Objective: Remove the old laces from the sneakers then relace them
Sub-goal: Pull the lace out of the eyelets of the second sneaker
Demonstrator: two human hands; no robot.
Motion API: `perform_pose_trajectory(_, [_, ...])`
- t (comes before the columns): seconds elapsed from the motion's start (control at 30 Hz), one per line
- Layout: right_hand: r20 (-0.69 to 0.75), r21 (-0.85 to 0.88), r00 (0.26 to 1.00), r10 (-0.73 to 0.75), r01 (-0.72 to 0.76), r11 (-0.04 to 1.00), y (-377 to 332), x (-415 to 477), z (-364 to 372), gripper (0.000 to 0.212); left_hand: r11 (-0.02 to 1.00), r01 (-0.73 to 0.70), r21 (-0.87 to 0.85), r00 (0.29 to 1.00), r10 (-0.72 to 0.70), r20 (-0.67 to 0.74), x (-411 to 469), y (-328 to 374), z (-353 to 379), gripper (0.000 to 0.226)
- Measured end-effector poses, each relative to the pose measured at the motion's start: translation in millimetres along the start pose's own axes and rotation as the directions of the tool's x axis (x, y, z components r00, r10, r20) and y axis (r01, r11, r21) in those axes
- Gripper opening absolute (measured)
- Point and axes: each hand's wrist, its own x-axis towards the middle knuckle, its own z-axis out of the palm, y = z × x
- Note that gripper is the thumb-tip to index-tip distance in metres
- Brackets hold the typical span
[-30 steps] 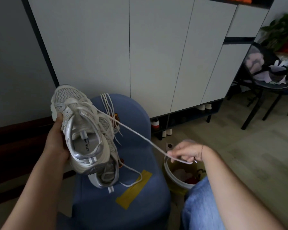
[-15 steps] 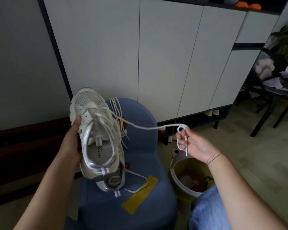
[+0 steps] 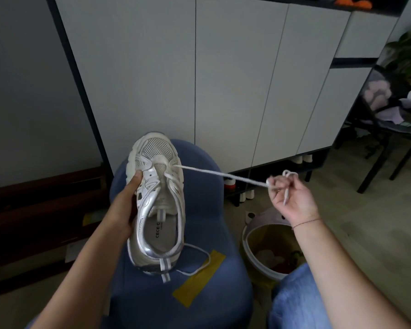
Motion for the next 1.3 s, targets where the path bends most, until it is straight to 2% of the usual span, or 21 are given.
perform_pose_trajectory(0.07, [-0.035,-0.284,0.996,0.081,-0.088,0.955,10.6,-0.6,1.7,0.033,1.0,-0.003,0.007,1.0,0.003,-0.005,-1.5,0.0,2.9,0.065])
perform_pose_trajectory(0.13, [-0.031,-0.59,0.989,0.144,-0.135,0.796,26.2,-3.9,4.9,0.024,1.0,0.003,0.006,1.0,-0.003,-0.013,-1.5,-0.9,4.8,0.063])
perform_pose_trajectory(0.17, [-0.015,-0.724,0.985,0.172,-0.13,0.678,34.4,-5.8,6.2,0.024,1.0,0.01,0.006,1.0,-0.01,0.0,-2.1,-1.2,6.2,0.062])
perform_pose_trajectory(0.23, [0.051,-0.941,0.972,0.23,-0.029,0.336,49.3,-8.0,3.1,0.039,1.0,0.013,0.005,1.0,-0.013,0.024,-3.6,-1.6,8.2,0.06])
perform_pose_trajectory(0.27, [0.082,-0.985,0.957,0.28,0.034,0.172,56.1,-9.5,1.2,0.048,1.0,0.014,0.013,1.0,-0.015,0.025,-4.0,-1.8,8.4,0.06])
perform_pose_trajectory(0.33, [0.082,-0.993,0.928,0.363,0.106,-0.046,67.8,-11.2,-4.2,0.047,1.0,0.016,0.027,1.0,-0.017,0.025,-5.2,-2.9,8.7,0.06])
perform_pose_trajectory(0.4, [0.083,-0.983,0.925,0.37,0.137,-0.123,75.9,-13.4,-5.9,0.024,0.999,0.012,0.04,1.0,-0.013,0.026,-6.3,-3.6,10.2,0.059])
perform_pose_trajectory(0.43, [0.091,-0.986,0.934,0.346,0.134,-0.104,78.9,-14.1,-5.3,0.011,0.999,0.011,0.044,1.0,-0.013,0.025,-6.2,-4.0,10.8,0.059])
perform_pose_trajectory(0.5, [0.105,-0.994,0.969,0.224,0.097,0.046,82.1,-13.7,-2.0,0.023,0.999,0.012,0.045,1.0,-0.013,0.02,-4.7,-4.6,10.2,0.058])
perform_pose_trajectory(0.6, [0.069,-0.807,0.994,0.086,0.005,0.591,77.7,-8.2,3.8,0.03,0.998,0.024,0.052,0.999,-0.025,0.027,-4.0,-5.8,10.5,0.058])
perform_pose_trajectory(0.67, [0.101,-0.59,0.987,0.128,-0.044,0.806,72.5,-5.2,7.2,0.034,0.997,0.042,0.069,0.998,-0.045,0.039,-4.6,-9.0,13.6,0.058])
perform_pose_trajectory(0.8, [0.197,-0.29,0.962,0.19,-0.128,0.948,73.5,-10.4,20.4,0.047,0.992,0.07,0.108,0.994,-0.078,0.074,-5.9,-21.2,23.8,0.057])
perform_pose_trajectory(0.9, [0.179,-0.073,0.97,0.163,-0.152,0.986,72.1,-10.2,27.4,0.045,0.985,0.059,0.162,0.995,-0.071,0.068,-8.0,-28.0,32.1,0.053])
perform_pose_trajectory(0.97, [0.146,-0.104,0.975,0.168,-0.154,0.983,77.0,-11.2,31.3,0.044,0.981,0.046,0.189,0.996,-0.06,0.068,-10.4,-31.1,37.3,0.051])
perform_pose_trajectory(1.03, [0.053,-0.324,0.988,0.143,-0.118,0.939,87.4,-12.0,32.6,0.033,0.975,0.013,0.22,0.997,-0.028,0.068,-12.8,-33.5,41.9,0.052])
perform_pose_trajectory(1.07, [0.016,-0.511,0.997,0.074,-0.055,0.858,93.4,-11.7,30.5,0.025,0.97,-0.008,0.242,0.998,-0.009,0.07,-13.4,-35.0,43.5,0.052])
perform_pose_trajectory(1.1, [0.029,-0.726,0.999,-0.033,0.044,0.687,97.5,-12.6,28.4,0.02,0.964,-0.025,0.265,0.997,0.005,0.073,-13.9,-36.4,45.0,0.051])
perform_pose_trajectory(1.13, [0.101,-0.896,0.986,-0.134,0.149,0.418,98.7,-13.6,26.9,0.017,0.959,-0.036,0.281,0.997,0.016,0.073,-14.0,-37.9,45.5,0.048])
perform_pose_trajectory(1.2, [0.278,-0.96,0.949,-0.146,0.27,-0.075,97.6,-15.4,26.0,0.015,0.952,-0.052,0.301,0.997,0.033,0.067,-14.1,-40.2,45.2,0.045])
perform_pose_trajectory(1.23, [0.304,-0.94,0.944,-0.126,0.277,-0.198,95.3,-17.3,27.2,0.02,0.949,-0.06,0.308,0.997,0.042,0.064,-13.9,-40.8,44.6,0.046])
perform_pose_trajectory(1.3, [0.343,-0.913,0.931,-0.12,0.301,-0.274,90.1,-20.4,30.0,0.027,0.945,-0.076,0.318,0.996,0.059,0.064,-12.8,-41.8,43.6,0.051])
